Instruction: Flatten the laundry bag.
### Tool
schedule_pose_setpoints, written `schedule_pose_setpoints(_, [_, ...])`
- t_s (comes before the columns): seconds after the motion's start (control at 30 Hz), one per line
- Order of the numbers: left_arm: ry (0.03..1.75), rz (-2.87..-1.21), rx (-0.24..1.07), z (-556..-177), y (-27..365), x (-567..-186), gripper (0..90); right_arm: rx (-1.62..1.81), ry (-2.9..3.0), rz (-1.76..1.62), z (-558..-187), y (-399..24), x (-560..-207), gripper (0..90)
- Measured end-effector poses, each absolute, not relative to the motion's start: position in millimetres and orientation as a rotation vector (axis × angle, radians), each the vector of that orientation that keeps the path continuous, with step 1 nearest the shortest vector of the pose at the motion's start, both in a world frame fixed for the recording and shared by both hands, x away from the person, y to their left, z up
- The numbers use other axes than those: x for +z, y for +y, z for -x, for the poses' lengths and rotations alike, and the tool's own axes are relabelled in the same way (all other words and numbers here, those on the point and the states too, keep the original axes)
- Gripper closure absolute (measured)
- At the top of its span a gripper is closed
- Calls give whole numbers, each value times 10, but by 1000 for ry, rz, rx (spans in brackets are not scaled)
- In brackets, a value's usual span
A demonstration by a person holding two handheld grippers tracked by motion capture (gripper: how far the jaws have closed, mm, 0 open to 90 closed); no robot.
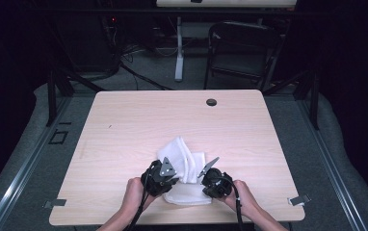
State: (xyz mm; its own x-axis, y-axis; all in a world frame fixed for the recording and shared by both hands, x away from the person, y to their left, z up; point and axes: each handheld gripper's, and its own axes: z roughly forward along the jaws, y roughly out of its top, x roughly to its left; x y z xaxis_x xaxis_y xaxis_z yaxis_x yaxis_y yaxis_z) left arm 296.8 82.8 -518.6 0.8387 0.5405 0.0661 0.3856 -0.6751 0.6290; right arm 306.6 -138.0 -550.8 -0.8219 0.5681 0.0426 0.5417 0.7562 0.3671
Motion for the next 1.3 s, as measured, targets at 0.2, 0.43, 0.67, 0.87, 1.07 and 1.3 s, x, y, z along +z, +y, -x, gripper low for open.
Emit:
schedule_pose_setpoints(0.2, [670, -2428, 316, -2965, 850, -5186, 806, 560, 2872, -924, -3069, -1392, -5507, 900])
schedule_pose_setpoints(0.43, [682, -2421, 305, -2955, 895, -5172, 802, 544, 2862, -934, -3074, -1405, -5505, 900])
schedule_pose_setpoints(0.67, [701, -2398, 315, -2956, 929, -5157, 786, 519, 2852, -934, -3088, -1428, -5498, 900])
schedule_pose_setpoints(0.87, [730, -2400, 303, -2958, 967, -5161, 782, 534, 2852, -959, -3116, -1467, -5501, 900])
schedule_pose_setpoints(1.07, [737, -2374, 283, -2957, 1046, -5161, 772, 537, 2843, -966, -3141, -1501, -5503, 900])
schedule_pose_setpoints(1.3, [781, -2356, 237, -2983, 1138, -5168, 767, 532, 2836, -974, -3175, -1567, -5501, 900])
